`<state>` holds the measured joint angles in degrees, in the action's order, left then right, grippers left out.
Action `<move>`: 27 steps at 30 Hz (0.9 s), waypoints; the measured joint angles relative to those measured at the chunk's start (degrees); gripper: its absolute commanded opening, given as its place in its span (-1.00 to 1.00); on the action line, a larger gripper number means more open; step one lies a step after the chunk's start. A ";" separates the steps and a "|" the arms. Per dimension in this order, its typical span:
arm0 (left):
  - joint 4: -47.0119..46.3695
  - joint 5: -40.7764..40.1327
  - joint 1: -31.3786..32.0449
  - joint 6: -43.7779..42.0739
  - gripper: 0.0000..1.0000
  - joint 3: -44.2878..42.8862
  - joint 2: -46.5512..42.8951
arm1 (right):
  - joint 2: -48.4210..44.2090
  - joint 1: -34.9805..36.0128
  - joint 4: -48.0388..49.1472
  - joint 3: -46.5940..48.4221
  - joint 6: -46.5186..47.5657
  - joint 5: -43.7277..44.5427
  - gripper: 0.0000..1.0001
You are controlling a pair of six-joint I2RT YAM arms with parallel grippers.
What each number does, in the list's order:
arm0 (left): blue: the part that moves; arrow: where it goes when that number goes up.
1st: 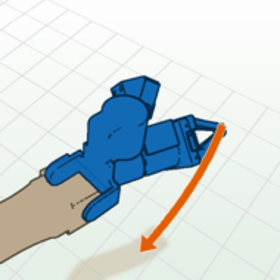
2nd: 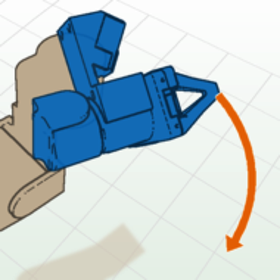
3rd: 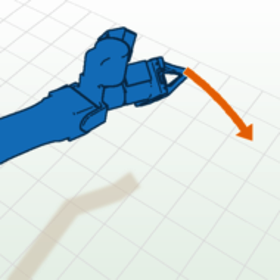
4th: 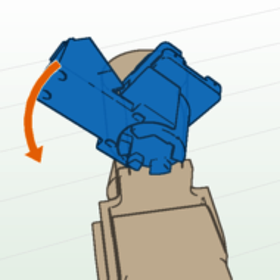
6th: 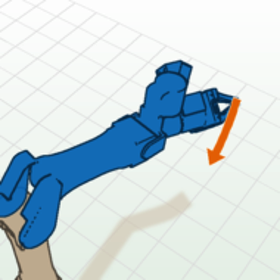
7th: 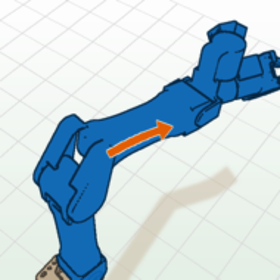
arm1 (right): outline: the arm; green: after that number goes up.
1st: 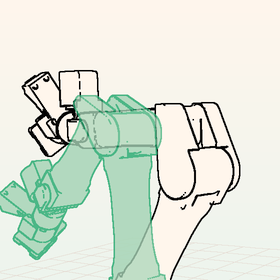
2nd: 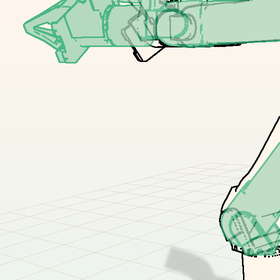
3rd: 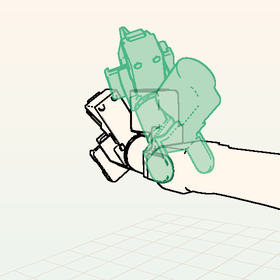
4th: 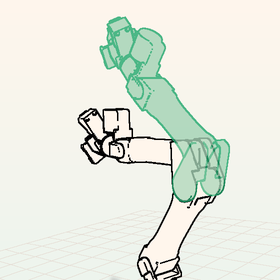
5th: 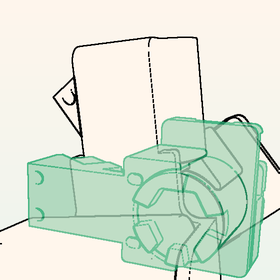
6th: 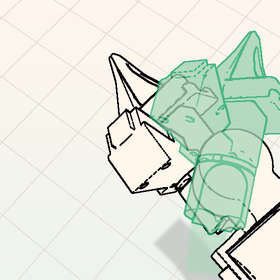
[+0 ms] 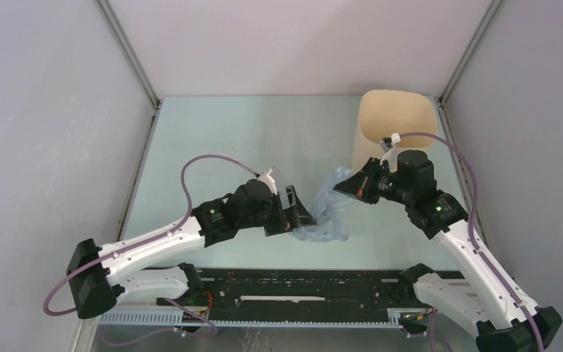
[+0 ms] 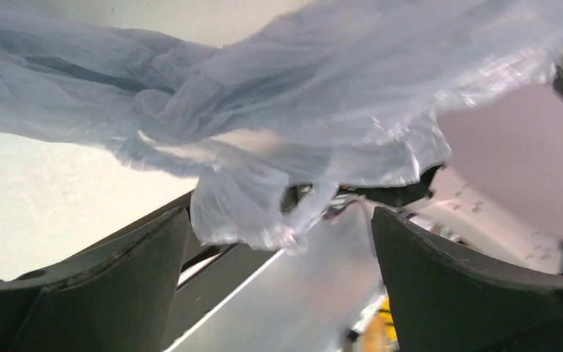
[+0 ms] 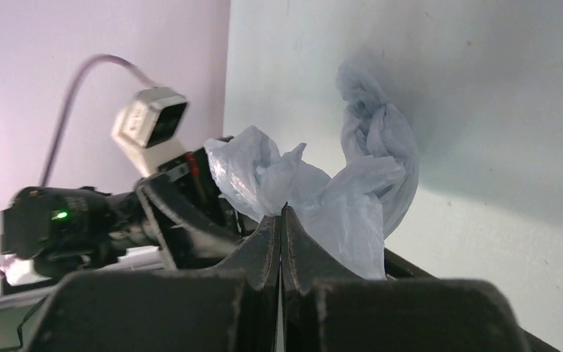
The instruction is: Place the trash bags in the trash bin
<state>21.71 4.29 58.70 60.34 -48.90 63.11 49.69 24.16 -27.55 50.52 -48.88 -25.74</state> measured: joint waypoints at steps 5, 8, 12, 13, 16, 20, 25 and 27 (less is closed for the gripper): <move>-11.06 5.11 -3.21 9.79 0.77 6.97 1.49 | -1.20 0.85 2.01 0.00 -2.29 3.39 -1.00; -15.26 8.17 -3.26 11.98 0.08 6.91 5.84 | -2.43 1.16 2.43 0.00 -2.95 5.22 -1.00; -15.87 10.80 -5.25 11.72 -0.56 6.84 9.57 | -3.80 1.40 2.29 0.00 -2.91 6.95 -1.00; -14.38 10.69 -6.29 10.56 -0.70 6.54 9.64 | -4.04 1.57 1.95 0.00 -2.62 7.32 -1.00; -4.94 8.24 -9.66 4.44 -0.99 2.29 9.66 | -5.07 2.91 -0.59 0.00 -0.37 8.76 -1.00; 7.63 2.95 -14.05 -6.80 -1.00 -9.18 9.57 | -7.50 6.12 -5.38 -0.74 4.66 11.45 -0.76; 17.31 -4.83 -16.44 -20.74 -1.00 -25.07 9.01 | -8.22 9.81 -8.94 -3.65 9.86 12.72 -0.61; 18.05 -7.23 -16.37 -24.87 -1.00 -29.27 7.65 | -7.06 10.58 -9.86 -4.00 11.26 13.27 -0.46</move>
<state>39.77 -2.94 42.33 35.46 -78.17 70.76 42.63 34.74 -37.41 46.52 -37.63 -12.47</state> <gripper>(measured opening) 0.008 0.181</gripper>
